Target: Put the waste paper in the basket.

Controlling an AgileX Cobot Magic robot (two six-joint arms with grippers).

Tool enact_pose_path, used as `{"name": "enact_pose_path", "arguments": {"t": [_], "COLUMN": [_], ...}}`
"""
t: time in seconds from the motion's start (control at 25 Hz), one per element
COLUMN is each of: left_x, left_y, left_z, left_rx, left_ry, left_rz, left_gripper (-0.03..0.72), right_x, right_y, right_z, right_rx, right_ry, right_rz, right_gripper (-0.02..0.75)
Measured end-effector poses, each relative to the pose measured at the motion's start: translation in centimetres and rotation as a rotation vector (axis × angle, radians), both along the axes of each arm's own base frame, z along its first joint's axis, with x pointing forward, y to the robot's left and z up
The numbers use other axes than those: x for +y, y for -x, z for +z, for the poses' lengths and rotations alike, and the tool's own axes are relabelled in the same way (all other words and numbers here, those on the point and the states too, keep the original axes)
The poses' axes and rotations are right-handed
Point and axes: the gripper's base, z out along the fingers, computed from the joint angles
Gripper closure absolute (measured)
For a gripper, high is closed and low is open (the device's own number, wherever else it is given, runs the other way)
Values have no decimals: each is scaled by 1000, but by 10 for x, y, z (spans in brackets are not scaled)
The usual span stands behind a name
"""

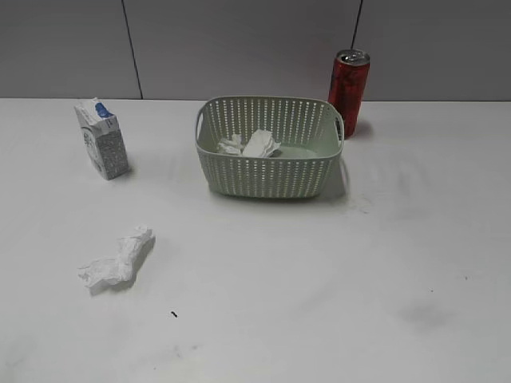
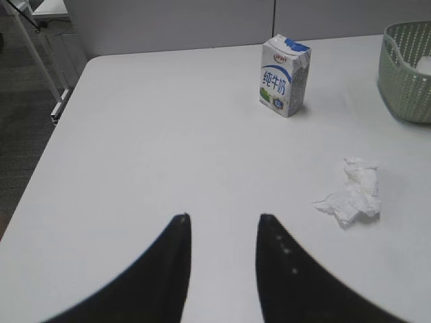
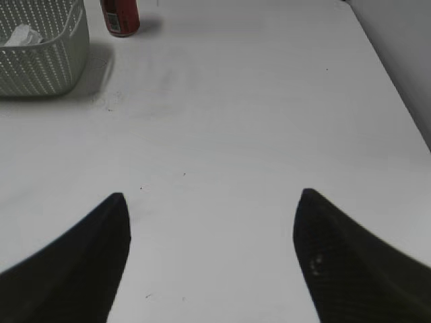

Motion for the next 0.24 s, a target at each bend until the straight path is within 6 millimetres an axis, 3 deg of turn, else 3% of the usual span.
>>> {"name": "enact_pose_path", "arguments": {"t": [0.24], "left_x": [0], "left_y": [0], "left_z": [0], "left_rx": [0], "left_ry": [0], "left_rz": [0], "left_gripper": [451], "right_x": [0], "right_y": [1], "right_z": [0], "right_rx": [-4], "right_ry": [1], "right_rz": [0], "right_gripper": [166]}}
